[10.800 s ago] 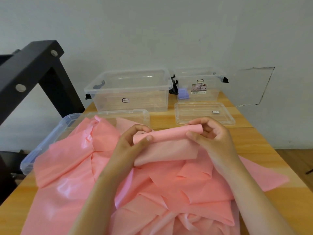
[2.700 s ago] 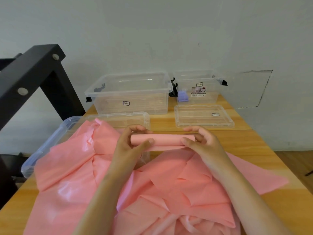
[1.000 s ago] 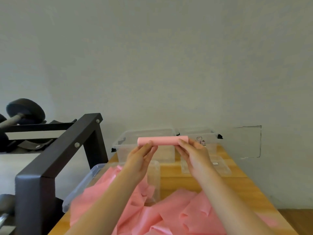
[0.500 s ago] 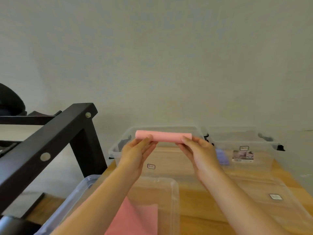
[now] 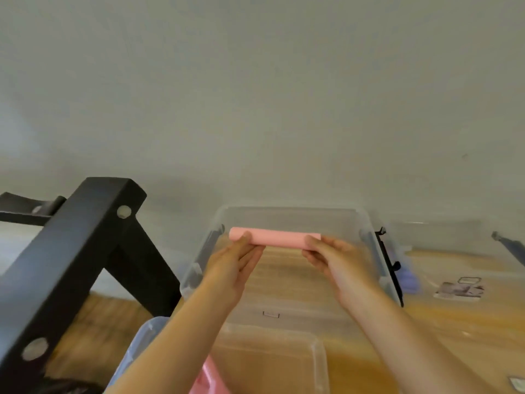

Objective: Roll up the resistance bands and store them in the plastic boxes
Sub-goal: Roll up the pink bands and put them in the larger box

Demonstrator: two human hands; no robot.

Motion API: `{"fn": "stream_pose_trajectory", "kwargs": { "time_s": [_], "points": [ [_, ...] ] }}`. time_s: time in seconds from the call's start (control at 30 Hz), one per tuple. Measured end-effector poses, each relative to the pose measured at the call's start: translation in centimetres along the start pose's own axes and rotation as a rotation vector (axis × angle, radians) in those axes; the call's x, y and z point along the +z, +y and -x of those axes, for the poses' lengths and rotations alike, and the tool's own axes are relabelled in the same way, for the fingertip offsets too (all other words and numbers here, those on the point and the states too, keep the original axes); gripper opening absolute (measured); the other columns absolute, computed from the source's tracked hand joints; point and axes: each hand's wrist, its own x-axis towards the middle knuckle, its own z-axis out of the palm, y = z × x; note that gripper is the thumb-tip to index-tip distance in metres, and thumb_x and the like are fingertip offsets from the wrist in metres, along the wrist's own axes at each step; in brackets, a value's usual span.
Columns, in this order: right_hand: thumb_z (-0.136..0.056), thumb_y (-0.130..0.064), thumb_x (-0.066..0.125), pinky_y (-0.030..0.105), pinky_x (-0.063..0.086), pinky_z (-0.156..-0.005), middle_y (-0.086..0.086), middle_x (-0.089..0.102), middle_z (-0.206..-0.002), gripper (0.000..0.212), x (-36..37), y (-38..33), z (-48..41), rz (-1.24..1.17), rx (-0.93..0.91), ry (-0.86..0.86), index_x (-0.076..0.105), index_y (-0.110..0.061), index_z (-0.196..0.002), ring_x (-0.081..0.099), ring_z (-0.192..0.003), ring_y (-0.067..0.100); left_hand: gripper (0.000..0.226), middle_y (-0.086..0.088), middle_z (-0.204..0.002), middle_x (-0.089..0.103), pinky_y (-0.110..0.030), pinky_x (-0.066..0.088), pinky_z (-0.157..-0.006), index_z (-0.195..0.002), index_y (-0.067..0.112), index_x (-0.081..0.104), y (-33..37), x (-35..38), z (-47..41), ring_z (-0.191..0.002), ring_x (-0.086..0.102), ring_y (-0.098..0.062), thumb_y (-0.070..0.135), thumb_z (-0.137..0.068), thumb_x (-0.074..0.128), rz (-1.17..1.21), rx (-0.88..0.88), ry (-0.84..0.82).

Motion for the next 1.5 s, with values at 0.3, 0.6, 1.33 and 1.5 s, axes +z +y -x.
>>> {"fn": "stream_pose_trajectory", "kwargs": {
  "time_s": [0.3,0.6,1.33,1.5],
  "points": [
    [-0.082,0.016,0.060,0.018,0.054,-0.049,0.016,0.062,-0.086,0.020,1.9,2.9,-6.3,-0.115,0.310,0.155,0.061,0.006,-0.099,0.060,-0.071,0.022,0.035,-0.014,-0.099,0.061,-0.032,0.041,-0.105,-0.129,-0.008,0.049,-2.2,0.2,-7.1,-0.117,0.055,-0.027,0.004,-0.096,0.052,0.063,-0.225,0.197],
    [-0.077,0.010,0.070,0.016,0.051,-0.049,0.012,0.064,-0.073,0.028,2.7,6.7,-11.8,0.243,0.224,0.319,0.066,0.010,-0.105,0.058,-0.058,0.018,0.030,-0.012,-0.091,0.063,-0.020,0.056,-0.058,-0.119,-0.005,0.056,-4.8,-1.1,-14.3,-0.070,0.060,-0.015,0.002,-0.090,0.061,0.104,-0.228,0.377],
    [-0.072,-0.037,0.080,0.039,0.043,-0.100,0.000,0.072,-0.103,0.022,3.5,9.6,-15.7,0.780,0.164,0.515,0.059,-0.032,-0.067,0.059,-0.110,0.026,0.016,-0.015,-0.053,0.060,-0.021,0.047,-0.031,-0.087,-0.001,0.048,-5.9,-1.9,-18.8,-0.029,0.056,-0.016,0.009,-0.098,0.051,-0.139,-0.266,0.298],
    [-0.076,-0.043,0.075,0.034,0.034,-0.101,-0.003,0.069,-0.103,0.027,3.2,9.4,-15.8,0.901,0.168,0.482,0.056,-0.027,-0.066,0.055,-0.113,0.024,0.017,-0.019,-0.070,0.057,-0.022,0.047,-0.032,-0.107,-0.002,0.046,-5.8,-1.8,-18.7,-0.028,0.055,-0.016,0.014,-0.101,0.045,-0.251,-0.261,0.244]
  ]
}}
